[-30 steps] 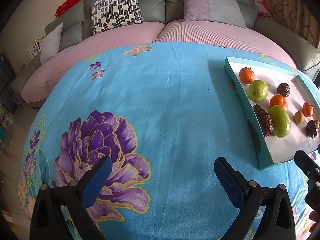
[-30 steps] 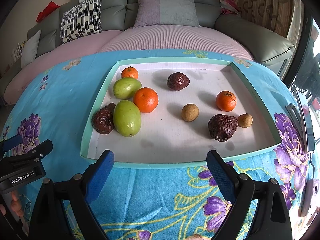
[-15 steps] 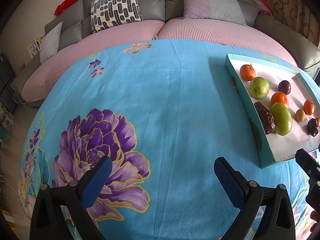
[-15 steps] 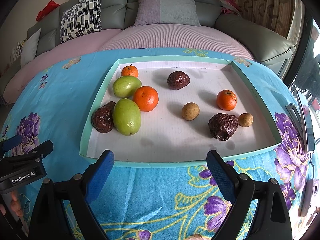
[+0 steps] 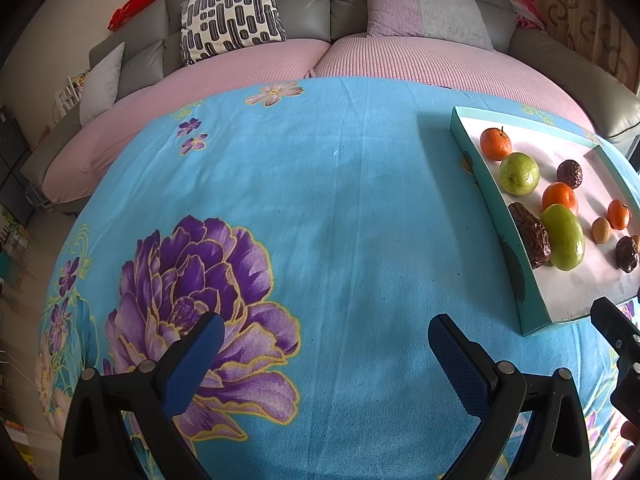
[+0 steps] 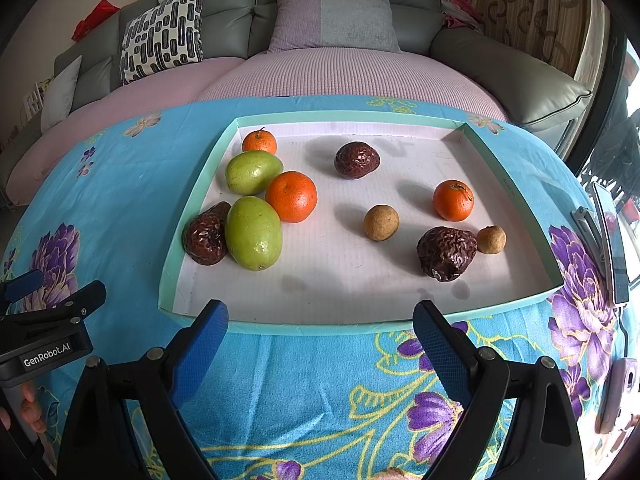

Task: Organize fruits

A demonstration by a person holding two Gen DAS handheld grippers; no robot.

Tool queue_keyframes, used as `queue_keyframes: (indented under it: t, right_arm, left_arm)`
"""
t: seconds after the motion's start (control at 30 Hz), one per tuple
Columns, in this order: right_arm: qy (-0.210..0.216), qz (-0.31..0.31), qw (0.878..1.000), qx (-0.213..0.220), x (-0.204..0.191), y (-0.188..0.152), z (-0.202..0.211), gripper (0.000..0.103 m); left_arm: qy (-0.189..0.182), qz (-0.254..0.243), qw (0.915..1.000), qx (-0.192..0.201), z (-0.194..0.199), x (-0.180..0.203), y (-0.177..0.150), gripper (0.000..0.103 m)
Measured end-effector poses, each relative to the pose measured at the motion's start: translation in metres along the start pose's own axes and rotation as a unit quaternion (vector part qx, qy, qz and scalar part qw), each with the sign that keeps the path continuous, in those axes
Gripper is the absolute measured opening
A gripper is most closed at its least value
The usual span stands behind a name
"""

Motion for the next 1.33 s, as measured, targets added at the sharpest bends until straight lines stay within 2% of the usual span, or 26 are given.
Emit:
queue_keyframes:
  t: [1.33]
  right_arm:
    - [-0.003, 0.003, 1.0, 0.0, -0.0003, -0.0002, -0.0004, 0.094]
  left_arm:
    - [-0.002, 0.0, 1.0, -0.005, 0.0, 0.0003, -0.0026, 0.103]
Point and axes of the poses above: each gripper's, at about its wrist camera, not at the fingertips, and z roughly against the way its jaws point, x to its right, y to its top, the point moved 10 cm from there along -z, roughly the way its jaws point, and after that the axes turned 14 degrees about -z, right-handed, at the moved point
